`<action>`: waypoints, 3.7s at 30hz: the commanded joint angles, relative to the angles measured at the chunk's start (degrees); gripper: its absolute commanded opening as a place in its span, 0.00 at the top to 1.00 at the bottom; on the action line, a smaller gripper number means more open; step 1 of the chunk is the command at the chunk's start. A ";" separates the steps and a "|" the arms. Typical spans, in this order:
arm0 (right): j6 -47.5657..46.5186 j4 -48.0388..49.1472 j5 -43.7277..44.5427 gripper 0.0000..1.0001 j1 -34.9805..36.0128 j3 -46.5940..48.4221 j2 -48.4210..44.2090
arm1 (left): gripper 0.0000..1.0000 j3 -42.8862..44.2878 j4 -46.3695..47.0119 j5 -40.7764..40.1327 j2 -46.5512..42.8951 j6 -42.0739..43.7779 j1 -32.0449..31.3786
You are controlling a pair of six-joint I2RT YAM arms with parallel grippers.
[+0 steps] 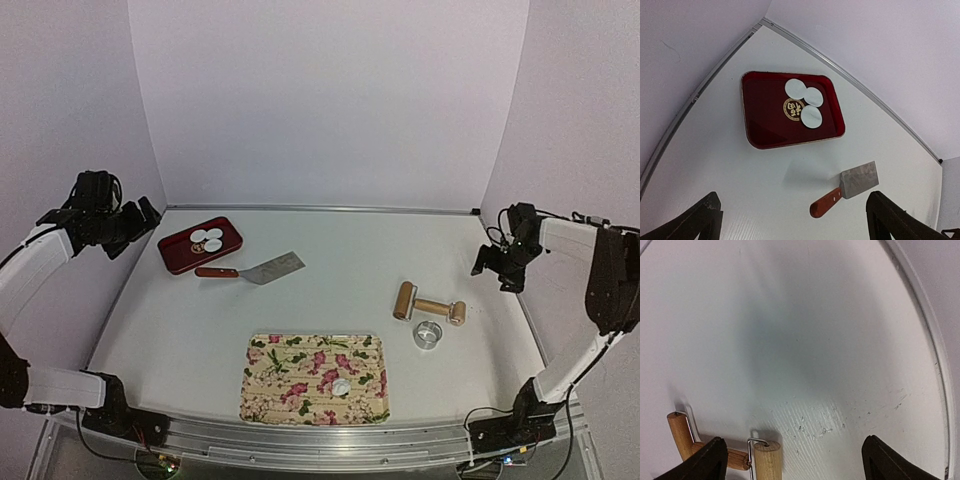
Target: Roll out the dumpling wrappers from the dough
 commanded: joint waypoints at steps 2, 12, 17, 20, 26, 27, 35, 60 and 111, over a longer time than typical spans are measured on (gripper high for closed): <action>-1.94 -4.47 -12.74 0.19 -0.86 4.21 6.77 | 0.01 -0.91 -0.84 6.61 -3.09 -3.30 -0.05; -2.46 -6.60 -22.79 0.37 -0.75 -1.54 9.50 | 0.01 -0.85 -2.81 14.21 -2.72 -4.28 -0.20; -2.45 -7.02 -22.19 0.44 -0.71 -4.28 8.85 | 0.01 -0.57 -3.18 15.35 -2.06 -4.20 -0.21; -2.42 -6.95 -22.51 0.48 -0.05 -4.70 10.43 | 0.01 -0.24 -2.89 16.72 -0.81 -3.80 -0.22; -2.10 -7.00 -21.70 0.50 1.70 -3.16 12.60 | 0.01 0.14 -2.96 15.93 0.91 -3.81 -0.58; -2.04 -7.02 -21.36 0.50 1.79 -3.05 12.94 | 0.01 0.14 -2.63 15.98 0.97 -3.97 -0.64; -1.71 -5.96 -20.04 0.59 2.55 -3.07 16.22 | 0.01 0.22 -2.36 17.51 1.48 -5.80 -1.15; 24.48 3.22 -43.74 1.00 13.68 3.52 -3.03 | 0.01 5.92 13.78 33.77 3.83 -10.92 -16.01; 39.43 3.59 -41.89 1.00 49.03 32.21 -5.97 | 0.83 1.69 59.79 25.73 26.78 24.04 -51.98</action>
